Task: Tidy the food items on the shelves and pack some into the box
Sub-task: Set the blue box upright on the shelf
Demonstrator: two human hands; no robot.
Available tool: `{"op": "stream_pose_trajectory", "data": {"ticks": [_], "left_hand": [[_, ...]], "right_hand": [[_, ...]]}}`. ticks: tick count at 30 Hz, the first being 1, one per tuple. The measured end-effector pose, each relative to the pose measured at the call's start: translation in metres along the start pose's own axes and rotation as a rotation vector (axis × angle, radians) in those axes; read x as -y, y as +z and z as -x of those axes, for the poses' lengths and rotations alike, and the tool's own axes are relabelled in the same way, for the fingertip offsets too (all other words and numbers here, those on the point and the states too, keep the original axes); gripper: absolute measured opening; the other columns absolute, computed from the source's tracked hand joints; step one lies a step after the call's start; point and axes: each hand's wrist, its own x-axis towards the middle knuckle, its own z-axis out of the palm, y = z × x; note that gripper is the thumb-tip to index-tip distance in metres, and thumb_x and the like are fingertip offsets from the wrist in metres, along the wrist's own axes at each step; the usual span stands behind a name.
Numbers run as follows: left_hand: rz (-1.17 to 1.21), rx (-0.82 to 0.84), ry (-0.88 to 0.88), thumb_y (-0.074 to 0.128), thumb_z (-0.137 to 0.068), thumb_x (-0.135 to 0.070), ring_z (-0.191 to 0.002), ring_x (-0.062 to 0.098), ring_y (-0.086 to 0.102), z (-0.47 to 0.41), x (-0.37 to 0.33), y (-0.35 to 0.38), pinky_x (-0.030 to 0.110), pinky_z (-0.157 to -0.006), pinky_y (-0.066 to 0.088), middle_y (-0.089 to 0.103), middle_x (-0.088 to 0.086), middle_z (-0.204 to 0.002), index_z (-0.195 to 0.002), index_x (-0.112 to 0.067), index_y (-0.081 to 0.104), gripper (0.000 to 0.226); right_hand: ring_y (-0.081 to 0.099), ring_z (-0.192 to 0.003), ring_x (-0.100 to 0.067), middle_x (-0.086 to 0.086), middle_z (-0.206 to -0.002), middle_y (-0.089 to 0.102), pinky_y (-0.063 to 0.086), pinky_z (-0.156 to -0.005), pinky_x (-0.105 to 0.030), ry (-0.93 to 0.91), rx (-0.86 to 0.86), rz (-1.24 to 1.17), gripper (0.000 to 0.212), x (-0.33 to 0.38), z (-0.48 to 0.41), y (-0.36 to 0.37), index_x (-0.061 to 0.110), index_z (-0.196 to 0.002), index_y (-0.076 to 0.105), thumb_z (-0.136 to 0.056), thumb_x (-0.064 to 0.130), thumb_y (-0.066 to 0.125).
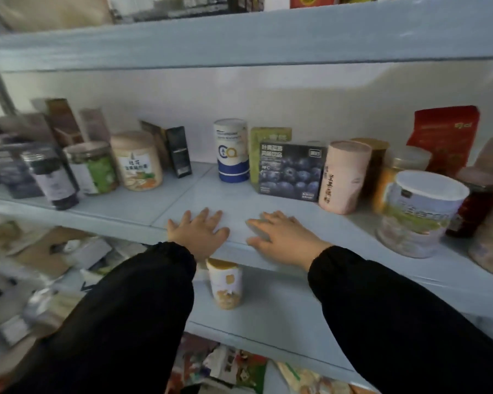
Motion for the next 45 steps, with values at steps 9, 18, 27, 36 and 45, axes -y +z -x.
{"op": "stream_pose_trajectory", "data": {"ticks": [9,18,27,36,45], "left_hand": [[0.004,-0.026,-0.08,0.018,-0.102,-0.069,-0.159,0.037,-0.001,-0.046,0.145,-0.014,0.067,-0.122,0.006,-0.004,-0.011,-0.174,-0.162,-0.047,-0.003,0.067],[-0.013,-0.062,0.07,0.022,-0.094,-0.076,-0.154,0.031,0.012,-0.083,0.187,-0.02,0.073,-0.117,0.008,0.015,-0.004,-0.168,-0.162,-0.044,0.01,0.076],[0.116,-0.266,0.094,0.015,-0.079,-0.076,-0.151,0.021,0.021,-0.087,0.194,-0.002,0.061,-0.12,0.015,0.03,-0.006,-0.16,-0.158,-0.043,0.028,0.086],[0.135,-0.229,0.074,0.019,-0.081,-0.078,-0.15,0.018,0.02,-0.085,0.198,-0.007,0.053,-0.124,0.012,0.032,-0.008,-0.159,-0.158,-0.045,0.026,0.085],[0.105,-0.171,0.047,0.01,-0.069,-0.084,-0.15,0.026,0.021,-0.085,0.194,-0.013,0.051,-0.123,0.014,0.031,-0.004,-0.16,-0.16,-0.04,0.024,0.102]], "right_hand": [[-0.003,-0.161,-0.024,0.002,-0.175,0.0,0.001,-0.126,-0.053,-0.045,0.127,0.047,0.067,0.089,-0.126,0.004,0.043,-0.165,0.008,-0.105,0.066,0.026],[0.036,-0.149,-0.019,0.002,-0.163,0.039,0.028,-0.121,-0.042,0.061,-0.066,-0.114,0.066,0.119,-0.243,0.008,0.029,-0.156,0.041,-0.1,0.064,0.047],[0.054,-0.135,-0.027,-0.007,-0.152,0.052,0.047,-0.111,-0.049,0.25,-0.301,-0.603,0.101,0.112,-0.322,0.009,0.021,-0.155,0.037,-0.078,0.081,0.066],[0.063,-0.115,-0.027,-0.002,-0.126,0.068,0.047,-0.103,-0.05,0.261,-0.42,-0.561,0.073,0.116,-0.367,0.01,0.024,-0.129,0.053,-0.079,0.075,0.069],[0.064,-0.11,-0.015,0.003,-0.121,0.067,0.056,-0.094,-0.037,0.093,-0.567,-0.783,0.065,0.112,-0.298,0.015,0.029,-0.131,0.052,-0.077,0.046,0.085]]}}
